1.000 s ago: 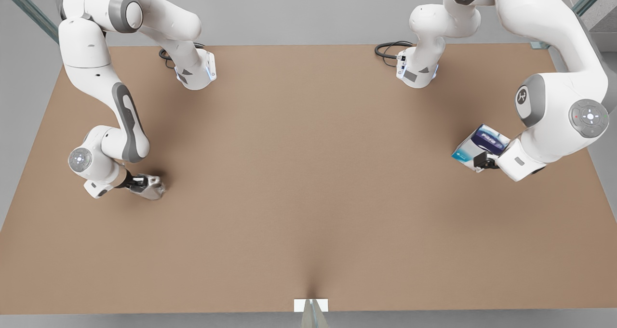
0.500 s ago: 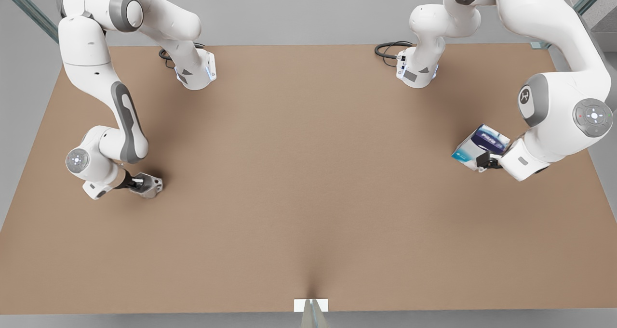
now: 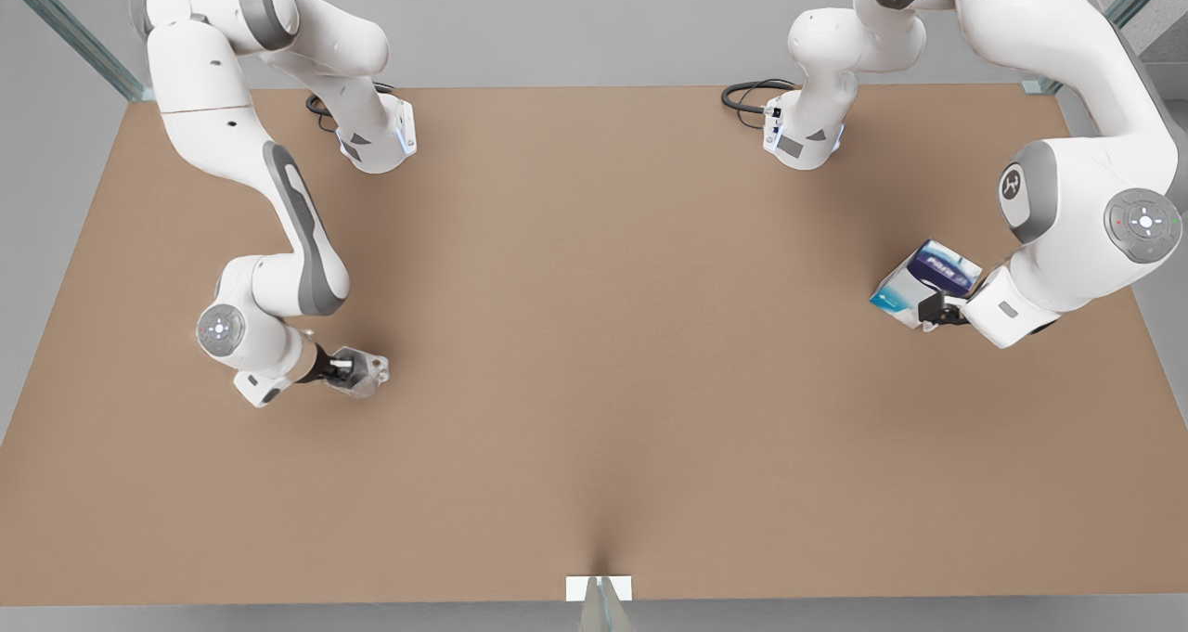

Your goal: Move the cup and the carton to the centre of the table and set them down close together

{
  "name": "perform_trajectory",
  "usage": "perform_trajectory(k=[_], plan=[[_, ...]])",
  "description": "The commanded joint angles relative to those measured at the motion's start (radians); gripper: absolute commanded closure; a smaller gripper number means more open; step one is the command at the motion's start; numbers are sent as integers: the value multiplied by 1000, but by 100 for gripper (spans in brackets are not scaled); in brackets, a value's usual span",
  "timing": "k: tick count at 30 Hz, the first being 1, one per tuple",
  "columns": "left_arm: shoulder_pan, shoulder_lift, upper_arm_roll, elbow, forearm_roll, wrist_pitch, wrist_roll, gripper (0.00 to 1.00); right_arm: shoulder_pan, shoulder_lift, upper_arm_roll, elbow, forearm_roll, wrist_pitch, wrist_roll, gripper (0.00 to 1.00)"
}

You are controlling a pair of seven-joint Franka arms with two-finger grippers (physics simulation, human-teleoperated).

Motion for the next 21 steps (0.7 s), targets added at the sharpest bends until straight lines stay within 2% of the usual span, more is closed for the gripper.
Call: perform_trajectory(k=[1,12,21], plan=[[0,0,0,0,-1,0,0,0,1,2,0,1,-11,-1,24,79],[2,1,0,0,-1,3,-2,0,286,200,0,284,36,4,472,79],[2,3,9,0,-1,3,-2,0,449,349,2,510,74,-10,670,79]])
